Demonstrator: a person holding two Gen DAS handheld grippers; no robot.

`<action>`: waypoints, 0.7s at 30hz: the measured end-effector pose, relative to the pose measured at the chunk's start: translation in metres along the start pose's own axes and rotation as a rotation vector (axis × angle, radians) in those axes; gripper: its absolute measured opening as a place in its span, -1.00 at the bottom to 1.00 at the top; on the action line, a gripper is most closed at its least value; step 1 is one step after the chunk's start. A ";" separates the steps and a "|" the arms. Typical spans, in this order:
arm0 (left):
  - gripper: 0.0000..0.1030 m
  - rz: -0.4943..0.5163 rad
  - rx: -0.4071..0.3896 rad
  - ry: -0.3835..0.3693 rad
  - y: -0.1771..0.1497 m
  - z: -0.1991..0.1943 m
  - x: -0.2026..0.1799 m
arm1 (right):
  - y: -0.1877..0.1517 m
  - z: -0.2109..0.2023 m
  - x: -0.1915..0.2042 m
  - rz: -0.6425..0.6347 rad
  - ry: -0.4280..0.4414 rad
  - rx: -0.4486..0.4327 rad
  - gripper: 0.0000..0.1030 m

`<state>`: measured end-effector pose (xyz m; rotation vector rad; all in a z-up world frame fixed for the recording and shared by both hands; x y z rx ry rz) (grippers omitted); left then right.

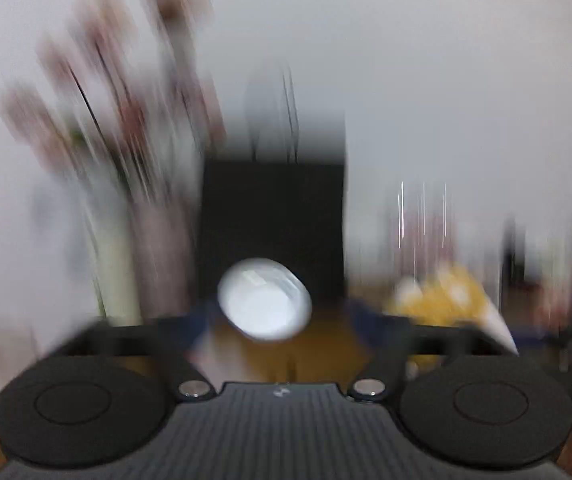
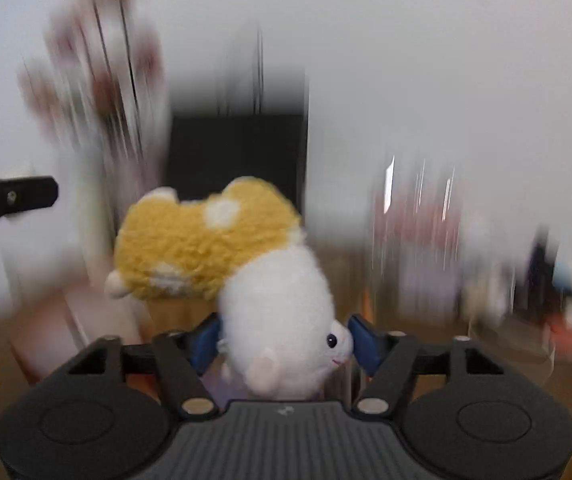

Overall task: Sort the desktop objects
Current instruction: 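Grasp the plush hamster with the right tool while the left tool grasps a white cap, then drop the hamster and cap into the box by opening both tools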

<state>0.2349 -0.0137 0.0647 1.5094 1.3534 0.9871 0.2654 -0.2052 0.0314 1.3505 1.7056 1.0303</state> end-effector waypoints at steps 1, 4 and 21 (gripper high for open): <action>0.90 -0.004 0.068 0.012 -0.016 0.011 0.000 | -0.013 0.014 -0.004 0.028 0.000 0.085 0.33; 1.00 -0.015 0.082 -0.001 -0.052 0.011 0.003 | -0.033 0.009 -0.012 0.060 0.056 0.091 0.72; 1.00 -0.011 0.171 -0.020 -0.103 -0.028 0.020 | -0.067 -0.054 -0.005 0.025 0.071 0.056 0.84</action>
Point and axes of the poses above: each gripper's, at about its wrist camera, not at the fingertips, and z roughly the way its jaws point, x to its left, y to its top, the point moved 6 cm from there along z, roughly the way its jaws point, and after that the axes turned 6 degrees about -x, right-handed, at the moved point
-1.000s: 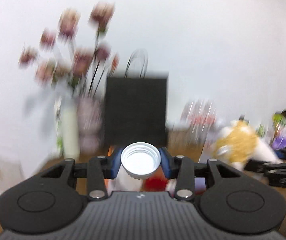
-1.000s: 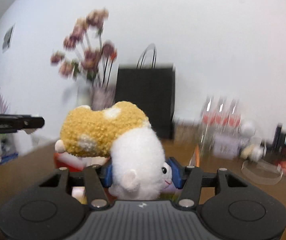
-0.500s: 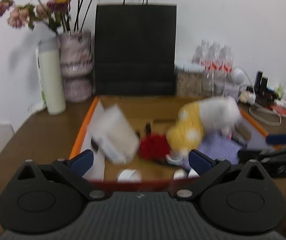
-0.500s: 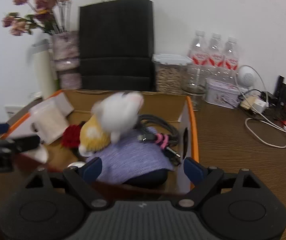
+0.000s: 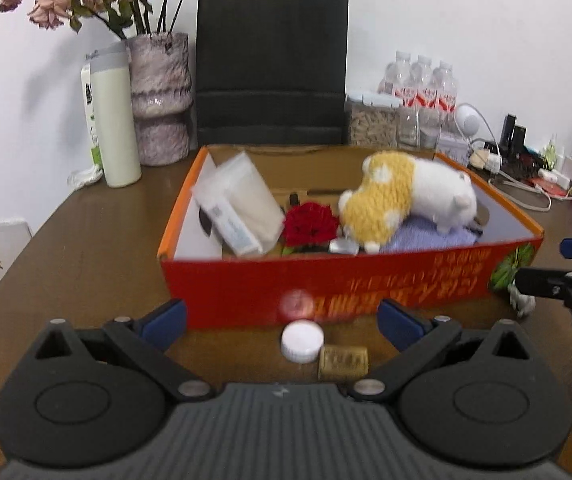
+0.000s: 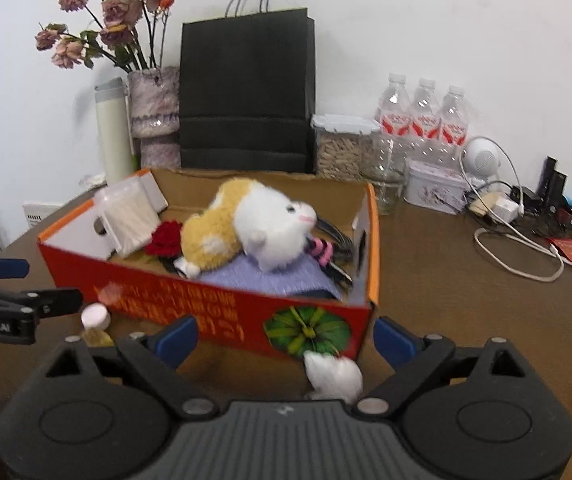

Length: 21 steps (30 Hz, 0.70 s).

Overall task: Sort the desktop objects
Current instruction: 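Drop the hamster and cap into the box by opening both tools, then grasp the white tissue with the right tool while the left tool grasps a white cap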

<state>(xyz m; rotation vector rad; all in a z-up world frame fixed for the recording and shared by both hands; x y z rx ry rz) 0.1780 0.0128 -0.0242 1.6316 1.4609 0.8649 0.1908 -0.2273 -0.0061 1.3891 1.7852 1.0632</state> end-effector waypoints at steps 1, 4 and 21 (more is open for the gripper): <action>1.00 -0.002 0.010 0.001 -0.003 0.000 0.001 | -0.004 -0.001 -0.002 0.001 -0.006 0.007 0.84; 1.00 -0.013 0.039 0.003 -0.012 0.002 0.005 | -0.017 -0.001 -0.010 0.002 -0.025 0.037 0.84; -0.45 -0.061 0.072 -0.018 -0.020 0.041 0.000 | -0.037 0.034 -0.026 0.058 -0.047 0.096 -0.64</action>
Point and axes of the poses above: each gripper's, at about its wrist camera, not at the fingertips, and z roughly the way its jaws point, x to its left, y to its top, the point moved 6 cm from there along z, roughly the way its jaws point, and after that the axes turned 6 degrees about -x, right-handed, at the moved point
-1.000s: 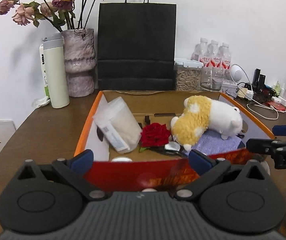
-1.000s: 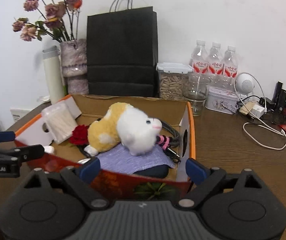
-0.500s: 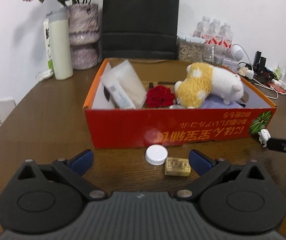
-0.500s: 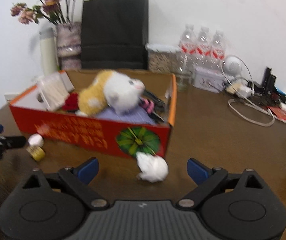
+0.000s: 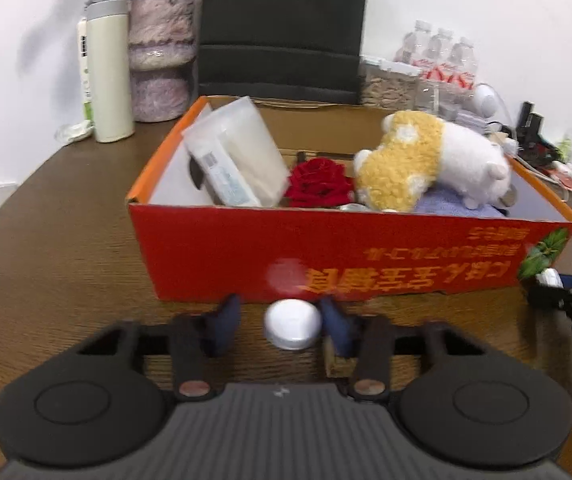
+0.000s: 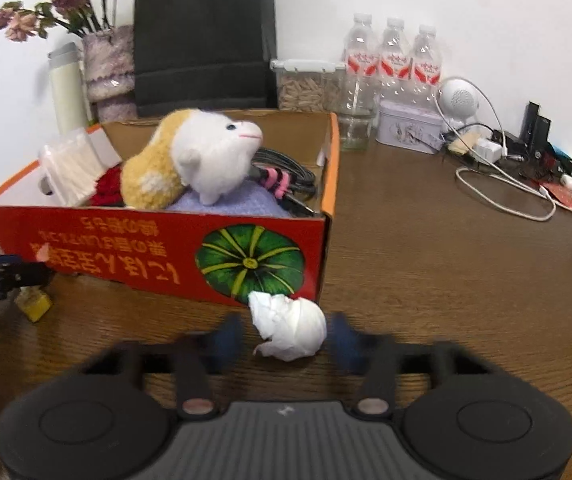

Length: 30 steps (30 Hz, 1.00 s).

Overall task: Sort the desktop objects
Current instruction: 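Grasp the white tissue with the right tool while the left tool grasps a white cap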

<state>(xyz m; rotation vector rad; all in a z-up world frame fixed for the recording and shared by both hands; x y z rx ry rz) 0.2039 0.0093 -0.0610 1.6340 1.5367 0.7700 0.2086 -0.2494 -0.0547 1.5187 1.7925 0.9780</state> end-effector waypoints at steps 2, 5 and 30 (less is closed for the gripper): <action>-0.45 -0.008 -0.005 -0.006 0.000 -0.002 0.000 | -0.001 -0.003 0.003 0.001 0.030 -0.005 -0.64; -0.45 -0.024 -0.017 -0.012 -0.003 -0.011 0.001 | -0.003 -0.011 0.006 -0.012 0.040 -0.022 -0.65; 1.00 0.149 -0.235 0.168 0.076 -0.009 -0.026 | 0.066 -0.002 0.073 -0.122 0.083 -0.169 0.82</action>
Point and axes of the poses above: each gripper's, at about its wrist camera, not at the fingertips, and z roughly the way its jaws point, x to its left, y to its top, the point moved 6 cm from there along z, roughly the way its jaws point, and after that the axes turned 6 degrees about -x, right-handed, at the moved point
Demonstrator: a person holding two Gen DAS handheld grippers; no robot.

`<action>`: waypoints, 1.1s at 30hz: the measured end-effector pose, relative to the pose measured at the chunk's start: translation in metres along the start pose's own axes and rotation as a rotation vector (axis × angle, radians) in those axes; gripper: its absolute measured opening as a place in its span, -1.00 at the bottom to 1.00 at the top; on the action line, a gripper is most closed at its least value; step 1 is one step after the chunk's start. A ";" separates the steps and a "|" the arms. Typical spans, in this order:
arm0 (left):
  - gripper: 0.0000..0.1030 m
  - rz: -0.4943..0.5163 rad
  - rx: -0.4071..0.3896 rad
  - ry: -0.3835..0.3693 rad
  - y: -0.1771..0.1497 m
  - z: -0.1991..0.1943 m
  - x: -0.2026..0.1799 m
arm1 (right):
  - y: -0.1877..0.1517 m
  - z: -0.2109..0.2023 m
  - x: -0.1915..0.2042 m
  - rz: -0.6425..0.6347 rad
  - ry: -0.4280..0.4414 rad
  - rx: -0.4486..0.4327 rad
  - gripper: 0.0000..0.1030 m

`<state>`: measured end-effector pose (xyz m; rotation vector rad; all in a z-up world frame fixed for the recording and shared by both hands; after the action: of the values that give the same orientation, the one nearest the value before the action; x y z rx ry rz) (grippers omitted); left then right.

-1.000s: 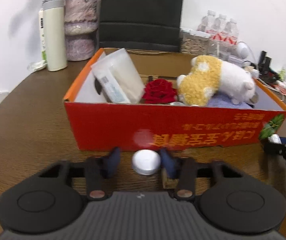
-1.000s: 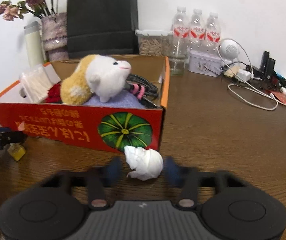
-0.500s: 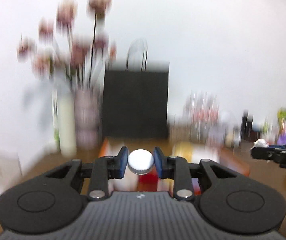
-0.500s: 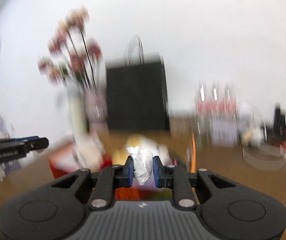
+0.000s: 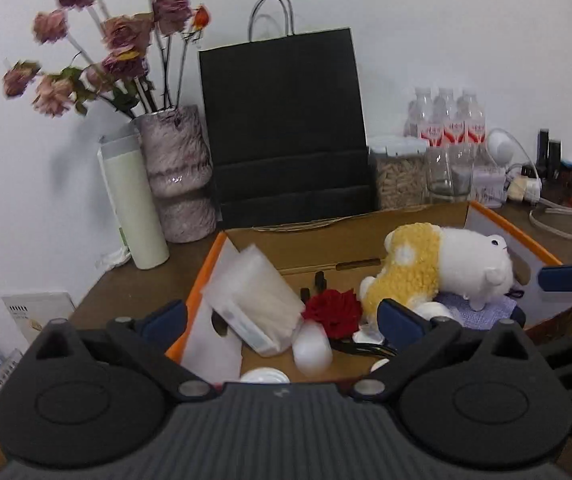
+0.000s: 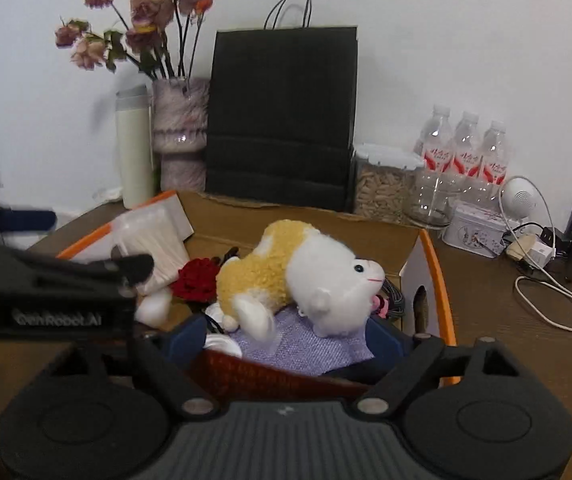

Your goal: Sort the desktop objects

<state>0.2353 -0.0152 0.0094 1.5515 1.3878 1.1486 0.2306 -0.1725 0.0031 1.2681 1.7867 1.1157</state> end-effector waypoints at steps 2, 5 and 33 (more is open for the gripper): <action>1.00 -0.044 0.016 -0.048 -0.002 0.003 0.002 | -0.003 -0.006 0.000 -0.006 -0.005 -0.011 0.88; 1.00 -0.078 0.026 -0.066 -0.010 -0.003 0.005 | -0.005 -0.011 -0.002 0.011 0.000 -0.017 0.89; -0.32 -0.096 0.192 -0.176 -0.080 -0.043 -0.014 | -0.083 -0.034 -0.010 0.030 -0.033 0.163 0.90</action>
<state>0.1689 -0.0194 -0.0540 1.6563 1.4700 0.8196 0.1721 -0.2047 -0.0583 1.4051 1.8703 0.9753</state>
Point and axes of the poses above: each gripper's, at about its wrist camera, not at the fingertips, and z roughly the way its jaws point, x to its left, y to its top, the point moved 6 cm from there along z, roughly the way its jaws point, and after that the axes turned 6 degrees about -x, right-handed, at the moved point
